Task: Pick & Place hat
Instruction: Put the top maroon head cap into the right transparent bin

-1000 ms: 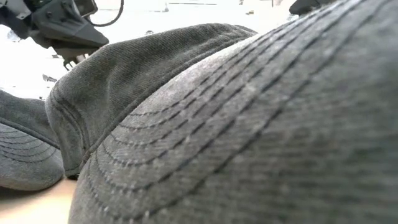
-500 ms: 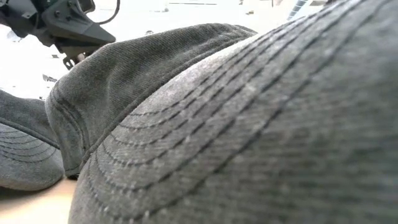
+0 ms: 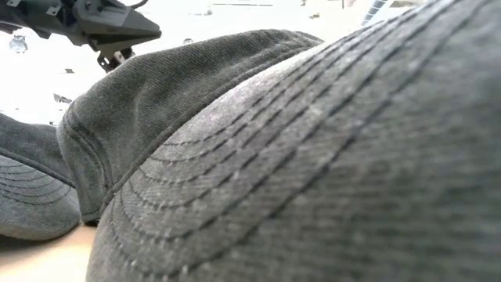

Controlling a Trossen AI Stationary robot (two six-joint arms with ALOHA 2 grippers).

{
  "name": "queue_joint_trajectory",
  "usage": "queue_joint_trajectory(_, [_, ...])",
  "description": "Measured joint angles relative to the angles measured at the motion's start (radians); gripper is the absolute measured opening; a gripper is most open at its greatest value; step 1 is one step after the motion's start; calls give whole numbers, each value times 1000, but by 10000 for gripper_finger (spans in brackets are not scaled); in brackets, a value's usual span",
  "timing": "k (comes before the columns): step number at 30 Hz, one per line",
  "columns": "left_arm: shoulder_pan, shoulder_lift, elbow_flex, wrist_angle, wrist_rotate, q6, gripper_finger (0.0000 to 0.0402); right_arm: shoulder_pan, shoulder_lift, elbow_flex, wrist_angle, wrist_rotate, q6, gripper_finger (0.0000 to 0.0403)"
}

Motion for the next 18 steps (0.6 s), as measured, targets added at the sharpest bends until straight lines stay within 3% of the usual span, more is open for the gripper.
queue_joint_trajectory(5, [0, 0, 0, 7, 29, 97, 26, -2, 62, 5, 92, -76, 59, 0])
queue_joint_trajectory(11, [0, 0, 0, 21, 45, 260, 26, -34, 124, 63, 158, -116, -90, 0])
queue_joint_trajectory(18, [0, 0, 0, 30, 53, 253, 26, -122, 188, 112, 191, -162, -93, 0])
